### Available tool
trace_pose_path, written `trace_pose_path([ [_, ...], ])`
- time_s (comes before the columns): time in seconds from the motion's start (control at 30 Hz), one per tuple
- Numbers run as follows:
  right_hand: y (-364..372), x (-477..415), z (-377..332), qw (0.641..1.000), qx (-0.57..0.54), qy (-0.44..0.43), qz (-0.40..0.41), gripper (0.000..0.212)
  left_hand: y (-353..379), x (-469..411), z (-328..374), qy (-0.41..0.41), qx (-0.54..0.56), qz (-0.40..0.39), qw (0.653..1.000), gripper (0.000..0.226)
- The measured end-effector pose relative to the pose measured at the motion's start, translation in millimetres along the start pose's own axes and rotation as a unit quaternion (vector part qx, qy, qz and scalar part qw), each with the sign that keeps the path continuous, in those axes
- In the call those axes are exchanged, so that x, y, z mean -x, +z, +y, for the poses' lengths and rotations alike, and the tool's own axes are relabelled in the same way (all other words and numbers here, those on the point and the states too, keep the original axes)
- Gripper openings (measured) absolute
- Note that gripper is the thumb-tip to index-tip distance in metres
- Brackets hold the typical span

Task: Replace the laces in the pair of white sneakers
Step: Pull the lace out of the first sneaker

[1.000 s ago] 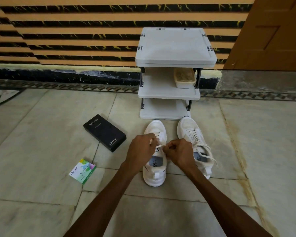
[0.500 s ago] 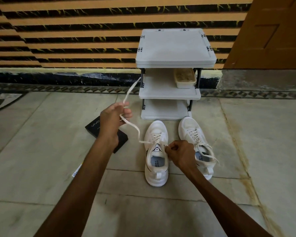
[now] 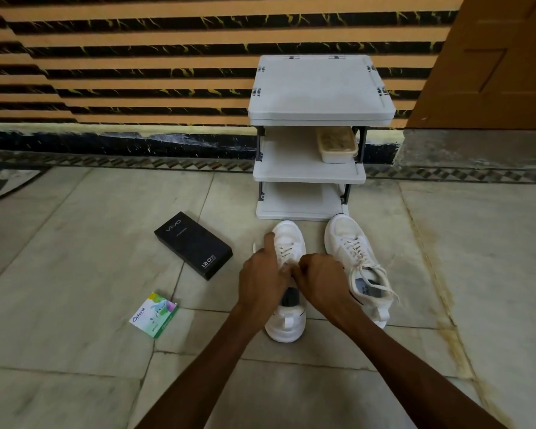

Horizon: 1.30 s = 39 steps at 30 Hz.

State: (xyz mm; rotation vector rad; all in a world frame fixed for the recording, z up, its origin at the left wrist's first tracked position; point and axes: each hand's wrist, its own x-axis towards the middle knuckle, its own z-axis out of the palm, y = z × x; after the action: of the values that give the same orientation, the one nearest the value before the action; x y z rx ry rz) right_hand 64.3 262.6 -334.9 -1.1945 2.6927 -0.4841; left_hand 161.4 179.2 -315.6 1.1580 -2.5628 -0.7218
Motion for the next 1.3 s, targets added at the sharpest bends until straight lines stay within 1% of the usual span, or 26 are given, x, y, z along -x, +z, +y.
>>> trace_pose_path([
  [0.07,2,0,0,1.000,-0.013,0.003,0.009,0.043,4,-2,3,0.010,-0.038,0.008,0.999,0.069],
  [0.13,3,2,4,0.998,-0.056,0.022,0.014,0.042,3,-4,-1,-0.007,-0.037,0.015,0.999,0.069],
  [0.17,4,3,9,0.992,-0.112,0.048,0.025,0.043,2,-5,-8,-0.027,-0.001,0.025,0.999,0.067],
  [0.2,6,3,15,0.976,-0.196,0.090,0.035,0.042,-1,-7,-15,-0.068,0.069,0.032,0.995,0.063],
  [0.23,8,4,18,0.947,-0.285,0.143,0.042,0.040,-3,-10,-23,-0.122,0.151,0.033,0.980,0.061],
  [0.27,8,6,19,0.918,-0.345,0.189,0.047,0.038,-4,-10,-29,-0.166,0.219,0.030,0.961,0.059],
  [0.3,9,6,17,0.901,-0.371,0.221,0.049,0.036,-6,-11,-34,-0.182,0.256,0.028,0.949,0.058],
  [0.33,10,6,16,0.902,-0.361,0.234,0.046,0.033,-5,-11,-35,-0.173,0.261,0.024,0.949,0.057],
  [0.4,9,5,12,0.931,-0.291,0.219,0.036,0.026,-2,-10,-36,-0.136,0.256,0.016,0.957,0.053],
  [0.47,2,3,9,0.961,-0.230,0.147,0.052,0.009,-2,-11,-39,-0.113,0.259,0.005,0.959,0.050],
  [0.53,-1,-4,11,0.983,-0.173,0.035,0.044,0.032,-1,-14,-43,-0.105,0.265,-0.004,0.958,0.049],
  [0.6,-4,-12,5,0.996,-0.081,-0.048,-0.011,0.048,1,-16,-44,-0.097,0.262,-0.008,0.960,0.049],
  [0.67,-4,-14,-5,0.995,0.001,-0.087,-0.053,0.052,2,-15,-43,-0.089,0.248,-0.003,0.965,0.049],
  [0.7,-3,-15,-9,0.993,0.021,-0.095,-0.065,0.051,2,-15,-43,-0.087,0.244,0.001,0.966,0.049],
  [0.8,0,-18,-14,0.993,0.022,-0.094,-0.070,0.046,1,-15,-44,-0.087,0.246,-0.001,0.965,0.048],
  [0.93,0,-28,-15,0.988,0.033,-0.111,-0.104,0.024,2,-14,-41,-0.096,0.224,0.012,0.970,0.047],
  [1.0,-1,-32,-13,0.990,-0.038,-0.093,-0.101,0.013,3,-12,-42,-0.110,0.238,0.017,0.965,0.047],
  [1.03,-1,-33,-11,0.989,-0.101,-0.052,-0.092,0.016,3,-11,-44,-0.116,0.244,0.019,0.963,0.047],
  [1.07,-2,-33,-8,0.980,-0.181,0.014,-0.083,0.022,3,-11,-45,-0.121,0.248,0.020,0.961,0.047],
  [1.1,-5,-34,-4,0.951,-0.281,0.101,-0.079,0.029,3,-11,-46,-0.123,0.251,0.021,0.960,0.047],
  [1.13,-7,-34,1,0.898,-0.392,0.185,-0.076,0.036,2,-11,-46,-0.124,0.255,0.022,0.959,0.047],
  [1.17,-8,-33,6,0.830,-0.490,0.254,-0.081,0.040,2,-11,-46,-0.123,0.256,0.023,0.959,0.046],
  [1.2,-10,-32,11,0.767,-0.561,0.298,-0.088,0.040,2,-11,-45,-0.121,0.256,0.023,0.959,0.046],
  [1.23,-12,-30,13,0.728,-0.599,0.320,-0.096,0.038,3,-11,-45,-0.119,0.253,0.022,0.960,0.046],
  [1.27,-13,-28,13,0.714,-0.611,0.327,-0.103,0.036,3,-11,-44,-0.115,0.250,0.020,0.961,0.046],
  [1.3,-15,-26,11,0.721,-0.606,0.320,-0.102,0.033,4,-12,-43,-0.110,0.245,0.017,0.963,0.045],
])
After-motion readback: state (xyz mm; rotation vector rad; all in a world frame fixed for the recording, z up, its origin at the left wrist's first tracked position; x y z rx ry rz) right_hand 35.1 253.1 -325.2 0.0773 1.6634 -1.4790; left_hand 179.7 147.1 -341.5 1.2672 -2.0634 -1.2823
